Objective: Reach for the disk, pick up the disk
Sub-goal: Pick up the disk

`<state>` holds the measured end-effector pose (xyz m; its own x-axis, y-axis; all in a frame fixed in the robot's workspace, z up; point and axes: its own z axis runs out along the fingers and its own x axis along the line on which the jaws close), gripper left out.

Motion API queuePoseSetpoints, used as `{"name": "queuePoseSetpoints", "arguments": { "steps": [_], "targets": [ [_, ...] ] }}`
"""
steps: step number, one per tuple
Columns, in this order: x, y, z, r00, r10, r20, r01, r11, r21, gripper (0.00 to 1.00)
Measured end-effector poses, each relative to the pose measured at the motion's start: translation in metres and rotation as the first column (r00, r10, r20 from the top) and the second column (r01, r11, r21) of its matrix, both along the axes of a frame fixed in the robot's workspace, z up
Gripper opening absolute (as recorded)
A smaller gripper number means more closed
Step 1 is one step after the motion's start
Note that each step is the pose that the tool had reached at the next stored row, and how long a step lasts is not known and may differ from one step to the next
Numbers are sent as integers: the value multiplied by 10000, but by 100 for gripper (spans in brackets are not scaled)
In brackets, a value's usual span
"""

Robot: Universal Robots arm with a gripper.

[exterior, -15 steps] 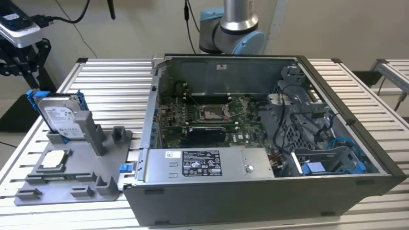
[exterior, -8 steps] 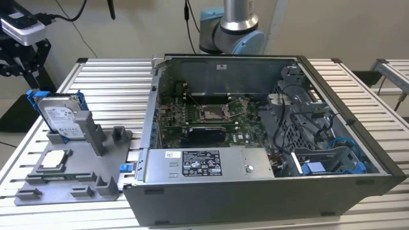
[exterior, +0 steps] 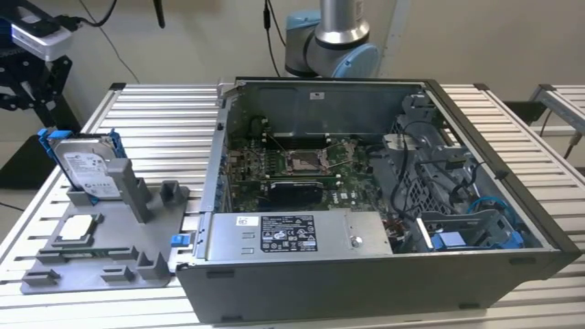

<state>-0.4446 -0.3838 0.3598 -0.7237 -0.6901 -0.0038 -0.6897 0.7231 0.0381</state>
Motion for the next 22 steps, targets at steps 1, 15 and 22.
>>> {"name": "queuePoseSetpoints", "arguments": {
  "steps": [1, 15, 22],
  "targets": [
    [0, 0, 0, 9998, 174, 0, -174, 9998, 0, 0],
    [0, 0, -1, 9630, 2695, 1, -2695, 9630, 0, 0],
    [0, 1, -25, 9211, 3894, 22, -3894, 9211, -8, 0]
  ]
}}
